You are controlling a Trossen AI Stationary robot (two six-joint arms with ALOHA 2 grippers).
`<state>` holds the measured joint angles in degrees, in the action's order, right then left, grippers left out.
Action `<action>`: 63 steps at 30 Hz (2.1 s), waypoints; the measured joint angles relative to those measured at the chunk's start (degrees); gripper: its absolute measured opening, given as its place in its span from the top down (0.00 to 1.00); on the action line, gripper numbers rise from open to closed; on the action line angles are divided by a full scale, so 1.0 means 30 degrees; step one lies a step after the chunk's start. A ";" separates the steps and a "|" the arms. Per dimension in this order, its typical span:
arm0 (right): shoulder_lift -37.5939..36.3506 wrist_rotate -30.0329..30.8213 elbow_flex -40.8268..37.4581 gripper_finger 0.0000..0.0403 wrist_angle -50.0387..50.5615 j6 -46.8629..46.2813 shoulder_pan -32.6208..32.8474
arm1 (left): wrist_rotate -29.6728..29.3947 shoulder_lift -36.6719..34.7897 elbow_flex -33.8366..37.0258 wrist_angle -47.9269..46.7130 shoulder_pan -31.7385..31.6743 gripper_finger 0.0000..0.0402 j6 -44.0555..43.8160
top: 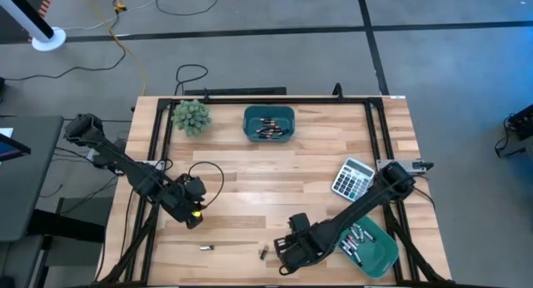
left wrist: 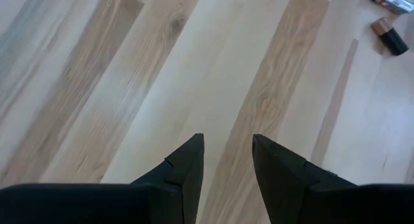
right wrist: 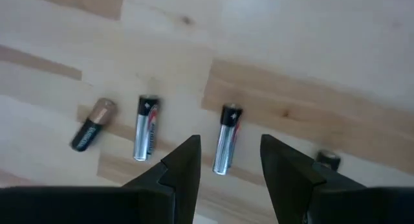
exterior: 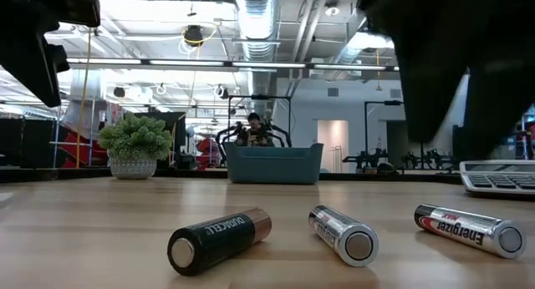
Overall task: Sort batteries
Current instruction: Put the silver battery into the green bin
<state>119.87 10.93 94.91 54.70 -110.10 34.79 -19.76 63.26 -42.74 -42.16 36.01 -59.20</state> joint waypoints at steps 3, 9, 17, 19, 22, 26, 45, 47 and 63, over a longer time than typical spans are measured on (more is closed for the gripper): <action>0.0784 -0.0382 -0.0015 0.56 -0.0967 0.0130 -0.0098 | -0.0005 0.0029 0.0000 0.0080 0.0000 0.69 -0.0016; 0.2119 -0.1665 0.0024 0.56 -0.1679 -0.0048 -0.0255 | -0.0011 0.0031 0.0000 0.0843 0.0007 0.69 0.0081; 0.3055 -0.2839 0.0058 0.78 -0.1356 -0.0097 0.0007 | -0.0017 0.0024 -0.0007 0.1025 0.0007 0.69 0.0160; 0.2992 -0.2861 0.0080 0.89 -0.1373 -0.0097 0.0007 | -0.0013 0.0026 -0.0007 0.0948 0.0007 0.69 0.0301; 0.2676 -0.2880 0.0036 0.96 -0.1395 0.0532 -0.0011 | -0.0018 0.0024 -0.0007 0.0864 0.0007 0.69 0.0888; 0.1809 -0.2958 -0.0051 0.95 -0.1055 0.0799 -0.0095 | -0.0017 0.0024 -0.0015 0.0870 0.0007 0.69 0.1376; -0.4208 0.2522 -0.0070 0.96 0.7875 -0.6093 0.5271 | 0.0477 0.0024 -0.0020 0.0870 0.0007 0.69 -0.0063; -0.4295 0.1887 -0.0058 0.96 0.8348 -0.6100 0.5477 | 0.0477 0.0024 -0.0022 0.0878 0.0007 0.69 -0.0066; -0.5886 -0.0162 -0.7745 0.96 0.2251 -0.6299 0.5992 | 0.0470 0.0024 -0.0022 0.0890 0.0000 0.69 -0.0568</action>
<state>102.21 10.45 71.68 61.45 -129.00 52.76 -18.35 63.33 -42.81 -39.49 36.01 -60.90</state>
